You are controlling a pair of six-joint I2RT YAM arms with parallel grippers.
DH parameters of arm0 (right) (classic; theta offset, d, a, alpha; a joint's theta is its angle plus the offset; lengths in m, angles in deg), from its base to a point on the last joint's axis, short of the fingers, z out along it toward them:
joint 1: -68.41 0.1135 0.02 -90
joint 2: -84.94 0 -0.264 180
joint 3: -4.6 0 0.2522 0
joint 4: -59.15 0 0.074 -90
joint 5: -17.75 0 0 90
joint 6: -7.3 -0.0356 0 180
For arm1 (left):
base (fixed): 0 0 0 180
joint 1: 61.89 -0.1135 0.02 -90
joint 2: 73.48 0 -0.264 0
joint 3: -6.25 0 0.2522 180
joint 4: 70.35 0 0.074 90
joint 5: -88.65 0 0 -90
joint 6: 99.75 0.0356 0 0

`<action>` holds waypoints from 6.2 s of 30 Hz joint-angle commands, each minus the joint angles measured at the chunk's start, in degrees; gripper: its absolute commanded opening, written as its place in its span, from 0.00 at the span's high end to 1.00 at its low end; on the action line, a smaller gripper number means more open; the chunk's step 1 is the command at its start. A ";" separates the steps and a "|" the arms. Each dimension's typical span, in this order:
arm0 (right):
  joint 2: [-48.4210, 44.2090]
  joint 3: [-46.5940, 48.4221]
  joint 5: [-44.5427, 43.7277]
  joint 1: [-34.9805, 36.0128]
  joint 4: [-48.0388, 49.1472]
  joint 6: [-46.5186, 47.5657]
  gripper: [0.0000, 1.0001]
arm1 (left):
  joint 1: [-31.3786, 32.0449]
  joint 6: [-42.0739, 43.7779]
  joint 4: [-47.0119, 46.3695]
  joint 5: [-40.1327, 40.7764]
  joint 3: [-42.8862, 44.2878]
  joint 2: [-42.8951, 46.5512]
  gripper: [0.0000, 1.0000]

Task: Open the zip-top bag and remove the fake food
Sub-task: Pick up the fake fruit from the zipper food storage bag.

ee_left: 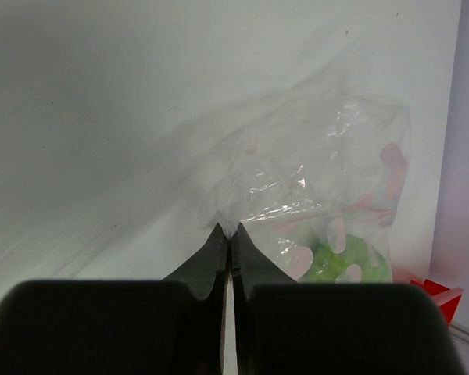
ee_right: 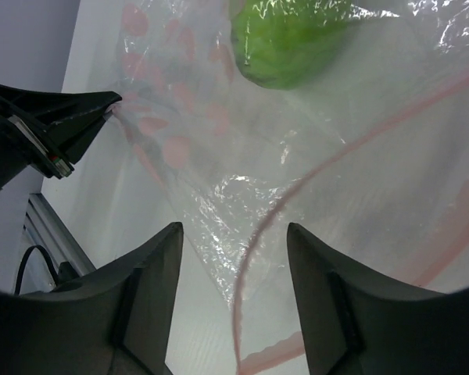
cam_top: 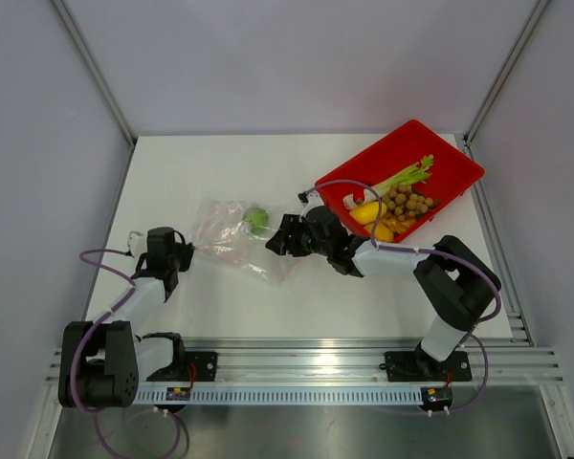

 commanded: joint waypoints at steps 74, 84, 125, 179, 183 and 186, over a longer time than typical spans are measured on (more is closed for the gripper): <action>-7.28 -11.76 -13.56 0.12 3.67 -9.66 0.82 | -3.70 -4.12 4.32 4.22 -2.33 17.64 1.00; 0.99 -10.88 -6.88 0.30 11.58 -11.16 0.82 | -3.62 -4.74 4.31 2.46 -1.81 19.05 1.00; 10.57 -3.24 1.74 0.91 20.37 -4.83 0.22 | -2.12 -2.19 11.08 -8.88 6.72 31.97 1.00; 8.81 -4.91 4.81 2.05 24.06 -7.64 0.17 | -1.95 6.94 37.98 13.98 21.48 24.07 0.01; 8.72 -4.73 4.99 1.97 23.80 -7.64 0.17 | -0.98 8.18 31.57 6.60 19.29 21.87 0.01; 8.99 -4.55 4.99 1.97 23.63 -7.64 0.17 | -0.10 5.64 28.66 4.30 17.53 20.55 0.01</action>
